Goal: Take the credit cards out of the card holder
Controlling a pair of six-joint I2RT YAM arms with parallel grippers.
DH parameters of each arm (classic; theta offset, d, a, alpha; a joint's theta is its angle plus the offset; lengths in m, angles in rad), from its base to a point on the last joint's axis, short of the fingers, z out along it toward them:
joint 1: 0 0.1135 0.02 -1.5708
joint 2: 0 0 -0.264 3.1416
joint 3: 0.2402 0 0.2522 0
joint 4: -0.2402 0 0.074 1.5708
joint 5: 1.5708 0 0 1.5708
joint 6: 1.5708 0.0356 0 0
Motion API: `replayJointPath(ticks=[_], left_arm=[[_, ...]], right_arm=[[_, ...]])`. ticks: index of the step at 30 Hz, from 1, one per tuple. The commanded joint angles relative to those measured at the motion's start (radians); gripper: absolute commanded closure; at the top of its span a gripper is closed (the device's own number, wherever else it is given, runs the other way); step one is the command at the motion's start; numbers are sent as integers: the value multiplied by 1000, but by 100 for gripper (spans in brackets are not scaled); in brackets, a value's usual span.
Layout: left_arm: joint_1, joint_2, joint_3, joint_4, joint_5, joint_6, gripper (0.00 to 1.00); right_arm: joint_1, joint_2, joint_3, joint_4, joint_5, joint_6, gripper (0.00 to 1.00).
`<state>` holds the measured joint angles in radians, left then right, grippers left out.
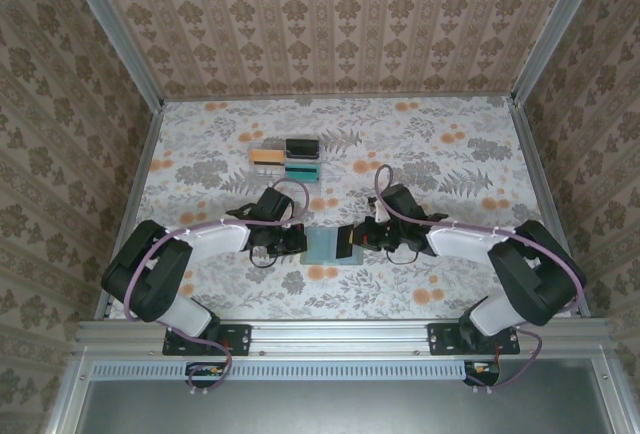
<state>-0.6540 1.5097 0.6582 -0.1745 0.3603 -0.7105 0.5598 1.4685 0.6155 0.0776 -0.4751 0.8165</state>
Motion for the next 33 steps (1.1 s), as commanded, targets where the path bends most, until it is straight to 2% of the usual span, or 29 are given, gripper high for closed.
replayJointPath(ticks=[1, 2, 3, 5, 6, 7, 12, 15, 19, 33], left_arm=[[-1, -52, 44, -58, 11, 12, 100], [1, -69, 51, -55, 20, 7, 97], [4, -94, 56, -46, 30, -4, 85], [15, -134, 60, -17, 49, -39, 55], [23, -157, 55, 11, 64, -66, 44], [34, -180, 45, 55, 86, -93, 40], [85, -257, -28, 324, 184, -267, 44], [93, -261, -31, 418, 230, -318, 50], [93, -255, -28, 438, 252, -332, 58], [91, -277, -64, 486, 322, -361, 65]], right_arm=[[-6, -70, 6, -77, 7, -45, 100], [-6, -71, 14, -92, 7, -54, 100], [-6, -106, 23, -100, 4, -60, 100], [-10, -131, 35, -101, -5, -65, 100], [-12, -143, 41, -93, -11, -62, 100], [-15, -154, 48, -80, -21, -58, 100], [-20, -174, 92, -14, -79, -44, 100], [-21, -164, 120, 30, -120, -28, 100], [-23, -141, 145, 86, -163, -3, 100], [-28, -90, 162, 191, -211, 50, 100]])
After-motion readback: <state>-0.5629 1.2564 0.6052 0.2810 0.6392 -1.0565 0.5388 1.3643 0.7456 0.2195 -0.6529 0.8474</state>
